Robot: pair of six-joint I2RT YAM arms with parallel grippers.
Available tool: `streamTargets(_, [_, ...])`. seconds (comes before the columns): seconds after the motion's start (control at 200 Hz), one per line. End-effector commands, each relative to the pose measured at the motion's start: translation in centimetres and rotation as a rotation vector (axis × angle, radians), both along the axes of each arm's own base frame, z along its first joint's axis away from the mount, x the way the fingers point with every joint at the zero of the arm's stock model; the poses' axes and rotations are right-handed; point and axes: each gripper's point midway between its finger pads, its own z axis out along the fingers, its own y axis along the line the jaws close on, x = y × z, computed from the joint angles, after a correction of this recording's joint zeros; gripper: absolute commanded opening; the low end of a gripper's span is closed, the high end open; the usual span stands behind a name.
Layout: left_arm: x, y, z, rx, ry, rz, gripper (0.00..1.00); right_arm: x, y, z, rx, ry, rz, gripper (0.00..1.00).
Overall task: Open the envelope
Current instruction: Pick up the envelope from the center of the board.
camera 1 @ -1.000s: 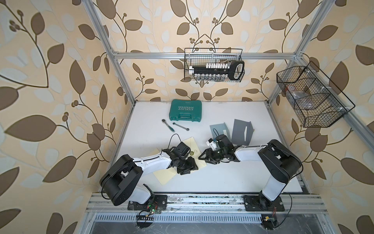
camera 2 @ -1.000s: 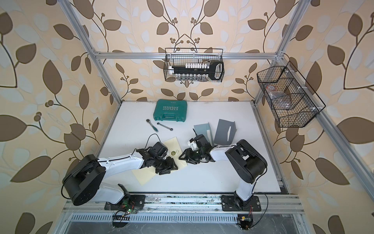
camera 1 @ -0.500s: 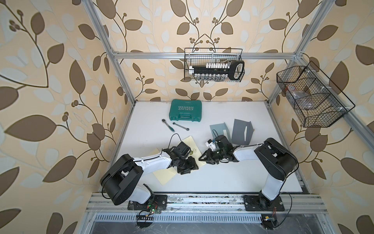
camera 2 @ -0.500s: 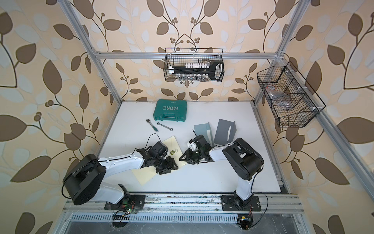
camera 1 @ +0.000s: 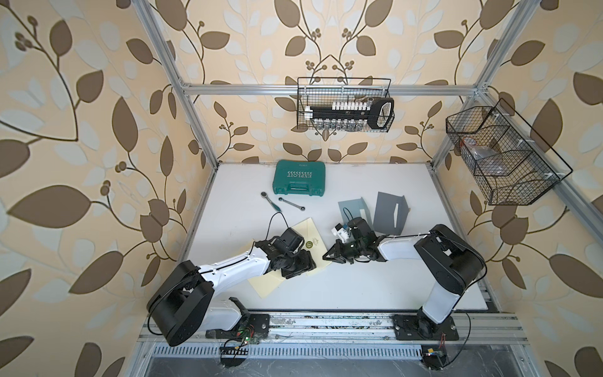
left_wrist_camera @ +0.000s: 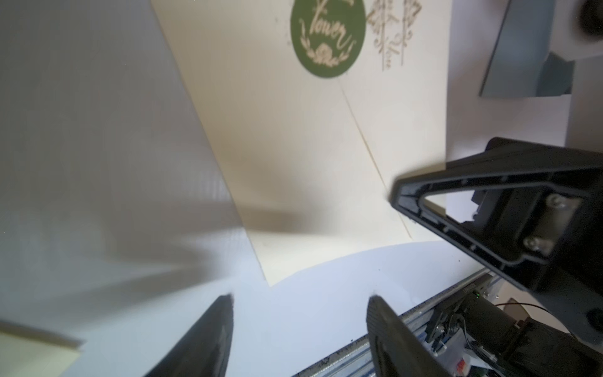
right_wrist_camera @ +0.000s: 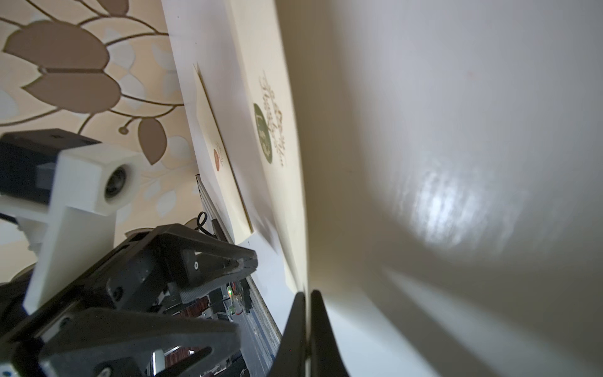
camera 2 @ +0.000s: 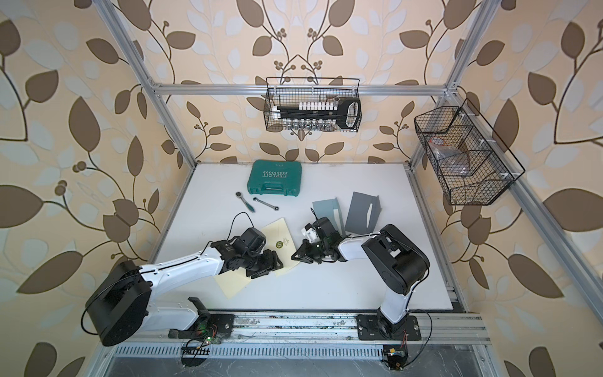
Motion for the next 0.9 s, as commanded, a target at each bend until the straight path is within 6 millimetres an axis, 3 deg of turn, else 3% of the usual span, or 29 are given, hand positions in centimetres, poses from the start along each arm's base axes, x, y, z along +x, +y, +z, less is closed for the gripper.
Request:
streamTargets(0.0, [1.0,2.1,2.0,0.074,-0.106,0.069,0.70,-0.4,-0.8,0.6,-0.033,-0.064,0.014,0.01])
streamTargets(0.29, [2.6,5.0,5.7,0.058,-0.275,0.205,0.79,0.2,-1.3,5.4,0.007,-0.288,0.015,0.00])
streamTargets(0.585, [4.2,6.7,7.5,-0.061,-0.334,0.284,0.86,0.4,-2.2,11.1,0.061,-0.581,-0.025,0.00])
streamTargets(0.895, [6.1,5.1,11.3,-0.215,-0.366,0.225,0.90,0.0,-3.1,13.8,0.074,-0.673,-0.041,0.00])
